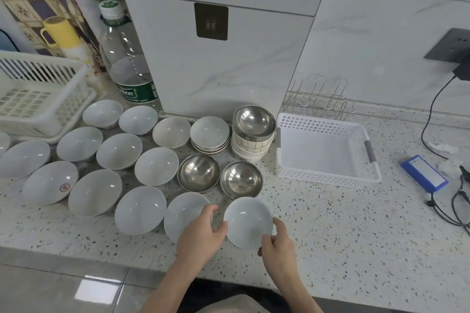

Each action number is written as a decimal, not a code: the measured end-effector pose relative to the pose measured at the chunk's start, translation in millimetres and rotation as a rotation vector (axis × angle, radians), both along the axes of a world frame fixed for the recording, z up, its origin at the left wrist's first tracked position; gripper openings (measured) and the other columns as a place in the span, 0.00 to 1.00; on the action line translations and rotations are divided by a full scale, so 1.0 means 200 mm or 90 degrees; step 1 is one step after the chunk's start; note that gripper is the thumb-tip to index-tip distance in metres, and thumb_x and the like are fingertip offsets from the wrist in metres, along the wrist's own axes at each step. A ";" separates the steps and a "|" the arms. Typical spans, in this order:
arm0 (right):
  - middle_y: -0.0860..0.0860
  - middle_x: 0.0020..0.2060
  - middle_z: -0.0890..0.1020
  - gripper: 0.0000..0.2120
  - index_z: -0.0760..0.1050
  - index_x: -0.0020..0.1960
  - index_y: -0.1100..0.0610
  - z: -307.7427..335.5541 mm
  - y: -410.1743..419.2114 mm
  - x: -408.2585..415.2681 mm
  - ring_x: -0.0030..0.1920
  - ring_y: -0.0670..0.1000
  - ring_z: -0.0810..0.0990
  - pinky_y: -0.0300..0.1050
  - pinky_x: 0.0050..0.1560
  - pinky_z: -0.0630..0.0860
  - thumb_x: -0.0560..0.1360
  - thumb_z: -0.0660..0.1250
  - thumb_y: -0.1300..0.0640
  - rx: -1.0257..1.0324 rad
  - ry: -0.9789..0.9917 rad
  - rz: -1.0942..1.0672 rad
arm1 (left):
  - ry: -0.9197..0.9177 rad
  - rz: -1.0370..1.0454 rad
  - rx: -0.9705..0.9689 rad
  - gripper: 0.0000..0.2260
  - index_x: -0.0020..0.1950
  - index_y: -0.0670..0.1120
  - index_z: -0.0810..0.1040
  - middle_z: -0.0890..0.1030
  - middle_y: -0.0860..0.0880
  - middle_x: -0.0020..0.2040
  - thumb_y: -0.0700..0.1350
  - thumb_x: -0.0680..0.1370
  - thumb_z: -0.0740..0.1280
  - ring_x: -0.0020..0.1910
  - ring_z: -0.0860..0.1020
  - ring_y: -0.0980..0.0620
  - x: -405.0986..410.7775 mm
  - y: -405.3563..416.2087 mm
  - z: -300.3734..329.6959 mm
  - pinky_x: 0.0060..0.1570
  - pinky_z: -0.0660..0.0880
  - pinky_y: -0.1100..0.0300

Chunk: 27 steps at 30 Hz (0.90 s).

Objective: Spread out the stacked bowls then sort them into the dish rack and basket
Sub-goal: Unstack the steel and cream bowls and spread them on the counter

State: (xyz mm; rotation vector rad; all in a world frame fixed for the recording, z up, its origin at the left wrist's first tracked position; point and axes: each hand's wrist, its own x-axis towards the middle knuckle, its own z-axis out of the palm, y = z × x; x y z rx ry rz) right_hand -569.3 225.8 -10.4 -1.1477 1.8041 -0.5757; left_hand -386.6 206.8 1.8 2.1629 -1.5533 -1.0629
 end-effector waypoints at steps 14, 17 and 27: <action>0.50 0.30 0.82 0.22 0.63 0.71 0.53 -0.04 0.01 0.06 0.28 0.38 0.78 0.30 0.26 0.67 0.77 0.56 0.63 0.033 -0.010 0.068 | -0.142 -0.064 -0.032 0.26 0.77 0.53 0.60 0.72 0.55 0.33 0.49 0.80 0.61 0.30 0.71 0.58 0.01 0.01 -0.01 0.25 0.61 0.65; 0.50 0.32 0.83 0.22 0.62 0.71 0.53 -0.03 0.00 0.06 0.28 0.38 0.78 0.30 0.26 0.67 0.77 0.56 0.63 0.037 -0.007 0.076 | -0.148 -0.069 -0.038 0.26 0.78 0.52 0.58 0.74 0.54 0.36 0.48 0.80 0.60 0.34 0.74 0.54 0.01 0.00 -0.01 0.29 0.64 0.63; 0.51 0.36 0.84 0.22 0.60 0.70 0.52 -0.04 -0.02 0.05 0.27 0.37 0.78 0.30 0.23 0.67 0.77 0.57 0.63 0.059 -0.024 0.106 | -0.157 -0.066 -0.037 0.26 0.79 0.51 0.56 0.71 0.55 0.32 0.47 0.81 0.60 0.32 0.73 0.54 0.00 0.00 -0.02 0.28 0.65 0.62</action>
